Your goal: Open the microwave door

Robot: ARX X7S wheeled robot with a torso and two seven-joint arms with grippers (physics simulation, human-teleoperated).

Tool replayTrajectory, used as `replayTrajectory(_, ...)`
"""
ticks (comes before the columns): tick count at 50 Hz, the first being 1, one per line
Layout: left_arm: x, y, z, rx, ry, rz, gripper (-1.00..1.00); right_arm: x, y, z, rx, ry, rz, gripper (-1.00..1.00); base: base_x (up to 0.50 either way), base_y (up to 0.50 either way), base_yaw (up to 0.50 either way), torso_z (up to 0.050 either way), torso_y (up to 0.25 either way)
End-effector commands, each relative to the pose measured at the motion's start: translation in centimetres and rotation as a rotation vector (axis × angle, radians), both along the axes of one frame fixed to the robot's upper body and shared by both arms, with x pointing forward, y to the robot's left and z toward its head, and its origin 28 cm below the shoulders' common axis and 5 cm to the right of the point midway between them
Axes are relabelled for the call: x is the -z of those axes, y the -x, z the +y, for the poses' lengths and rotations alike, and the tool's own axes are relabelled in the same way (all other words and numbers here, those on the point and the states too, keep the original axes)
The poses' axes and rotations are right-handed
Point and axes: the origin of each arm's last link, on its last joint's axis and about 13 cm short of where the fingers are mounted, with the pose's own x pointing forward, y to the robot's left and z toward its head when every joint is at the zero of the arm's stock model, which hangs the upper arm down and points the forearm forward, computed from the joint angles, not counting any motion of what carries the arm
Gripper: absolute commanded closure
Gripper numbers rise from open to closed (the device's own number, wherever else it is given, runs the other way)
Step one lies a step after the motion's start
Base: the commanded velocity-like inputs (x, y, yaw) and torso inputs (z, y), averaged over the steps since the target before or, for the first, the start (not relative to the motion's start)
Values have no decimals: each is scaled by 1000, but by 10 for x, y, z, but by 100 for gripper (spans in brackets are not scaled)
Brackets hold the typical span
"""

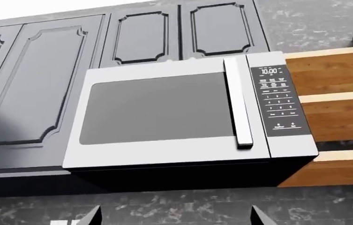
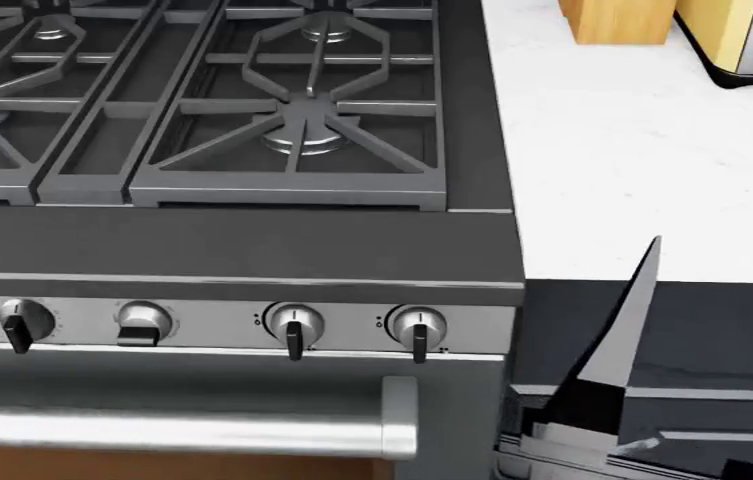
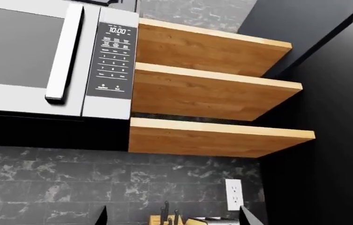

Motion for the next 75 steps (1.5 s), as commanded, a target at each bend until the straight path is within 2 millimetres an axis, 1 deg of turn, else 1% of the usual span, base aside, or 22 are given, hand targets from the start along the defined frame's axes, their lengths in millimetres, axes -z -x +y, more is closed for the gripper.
replayTrajectory(1, -12, 13, 0, 11, -8, -67, -100, -10, 9, 0, -11, 0, -68, -100, 0, 0, 0, 0, 0)
replayTrajectory(18, -16, 19, -2, 20, -14, -97, -100, -14, 18, 0, -68, 16, -129, -100, 19, 0, 0, 0, 0)
replayTrajectory(30, -17, 21, -2, 20, -17, -102, -100, -13, 17, 0, -61, 16, -130, -100, 336, 0, 0, 0, 0)
replayTrajectory(39, -18, 22, -2, 18, -19, -105, -100, -12, 17, 1, -50, 28, -127, -100, 0, -14, 0, 0, 0)
replayTrajectory(70, -19, 22, -2, 19, -19, -106, -100, -12, 17, 1, -48, 38, -132, -100, 0, -365, 0, 0, 0)
replayTrajectory(75, -19, 22, -2, 19, -20, -106, -100, -11, 17, 1, -47, 39, -135, -100, 0, -41, 0, 0, 0)
